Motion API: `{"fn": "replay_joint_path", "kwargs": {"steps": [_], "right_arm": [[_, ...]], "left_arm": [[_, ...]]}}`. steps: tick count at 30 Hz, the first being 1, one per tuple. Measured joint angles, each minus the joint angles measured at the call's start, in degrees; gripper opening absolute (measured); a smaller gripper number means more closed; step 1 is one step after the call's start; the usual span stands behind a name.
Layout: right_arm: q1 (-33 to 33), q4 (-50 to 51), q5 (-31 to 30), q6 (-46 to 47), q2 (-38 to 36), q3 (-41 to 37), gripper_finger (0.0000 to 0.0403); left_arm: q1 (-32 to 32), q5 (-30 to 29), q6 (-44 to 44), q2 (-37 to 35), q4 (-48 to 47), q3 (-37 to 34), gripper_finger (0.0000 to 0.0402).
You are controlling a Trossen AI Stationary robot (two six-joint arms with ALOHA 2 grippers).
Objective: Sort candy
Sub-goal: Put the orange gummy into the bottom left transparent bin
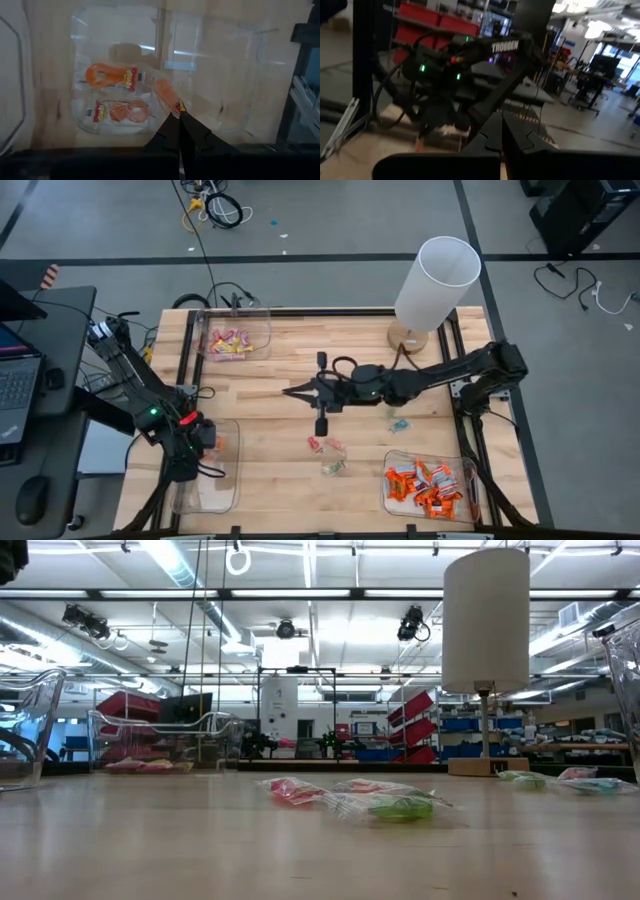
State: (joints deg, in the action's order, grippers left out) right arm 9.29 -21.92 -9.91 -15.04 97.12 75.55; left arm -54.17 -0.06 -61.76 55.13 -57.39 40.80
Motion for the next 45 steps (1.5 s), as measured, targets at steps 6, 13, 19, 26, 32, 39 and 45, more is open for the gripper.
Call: {"fn": "replay_joint_path", "kwargs": {"steps": [6,13,19,26,32,39,45], "right_arm": [[1.32,2.92,-1.91,1.47,-4.32,-4.66,0.0],[1.93,1.5,-5.49,7.21,-8.37,-12.96,0.0],[1.98,-0.68,-6.47,11.8,-8.81,-17.48,0.0],[1.95,-2.93,-6.97,13.41,-8.76,-19.26,0.0],[2.0,-2.94,-6.97,13.61,-8.74,-19.26,0.0],[2.0,-2.89,-6.97,14.02,-8.74,-19.26,0.0],[2.0,-2.86,-6.97,14.07,-8.74,-19.26,0.0]], "left_arm": [[0.02,-1.08,0.04,0.0,-1.56,0.0,0.0],[0.04,-1.79,0.03,0.0,-1.85,-0.16,0.0],[0.05,4.67,-1.89,0.0,10.67,-5.78,0.0],[0.05,5.51,-5.58,0.0,15.58,-8.94,0.0003],[0.05,5.45,-6.8,0.02,15.31,-8.96,0.0018],[0.07,5.46,-9.7,0.02,15.22,-8.96,0.004],[0.06,5.56,-10.93,0.02,14.94,-8.96,0.0074]]}}
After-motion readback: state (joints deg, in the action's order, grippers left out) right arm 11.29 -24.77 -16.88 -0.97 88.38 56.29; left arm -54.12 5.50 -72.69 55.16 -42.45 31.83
